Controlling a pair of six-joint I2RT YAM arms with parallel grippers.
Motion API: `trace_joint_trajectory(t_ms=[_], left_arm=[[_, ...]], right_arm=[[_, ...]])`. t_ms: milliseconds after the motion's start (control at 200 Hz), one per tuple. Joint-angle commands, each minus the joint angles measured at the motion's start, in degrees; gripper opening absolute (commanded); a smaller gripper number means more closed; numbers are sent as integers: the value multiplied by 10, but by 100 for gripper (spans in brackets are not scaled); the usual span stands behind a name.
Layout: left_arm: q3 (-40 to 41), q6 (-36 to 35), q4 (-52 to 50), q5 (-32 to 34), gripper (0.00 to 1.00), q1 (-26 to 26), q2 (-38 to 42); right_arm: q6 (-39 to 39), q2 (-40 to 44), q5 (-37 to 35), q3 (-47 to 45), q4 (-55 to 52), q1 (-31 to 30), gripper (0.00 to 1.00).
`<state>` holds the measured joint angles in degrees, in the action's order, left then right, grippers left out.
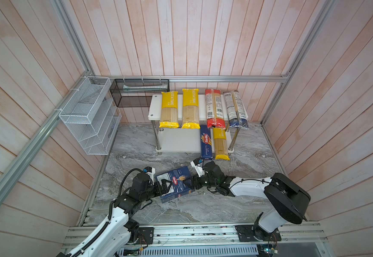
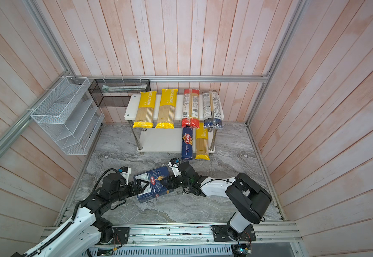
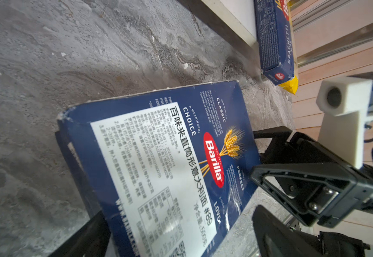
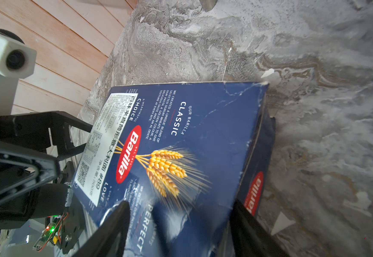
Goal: Arrange pasta packages on shelves
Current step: Pick up the pasta box from the center of the table.
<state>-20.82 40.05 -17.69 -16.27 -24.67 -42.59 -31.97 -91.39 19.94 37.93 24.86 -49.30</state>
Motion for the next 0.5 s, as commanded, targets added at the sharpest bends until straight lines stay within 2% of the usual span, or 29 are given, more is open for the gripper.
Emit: trace_joint_trajectory(t_ms=[0,495], left_arm=[[-45,-21,100,-54,100,-10,-6],[-83,-41,116,-51,100,-17,-26]], right_arm=[[-8,20,51,28,44,-17,68],[6,56,38,62,33,-26,66]])
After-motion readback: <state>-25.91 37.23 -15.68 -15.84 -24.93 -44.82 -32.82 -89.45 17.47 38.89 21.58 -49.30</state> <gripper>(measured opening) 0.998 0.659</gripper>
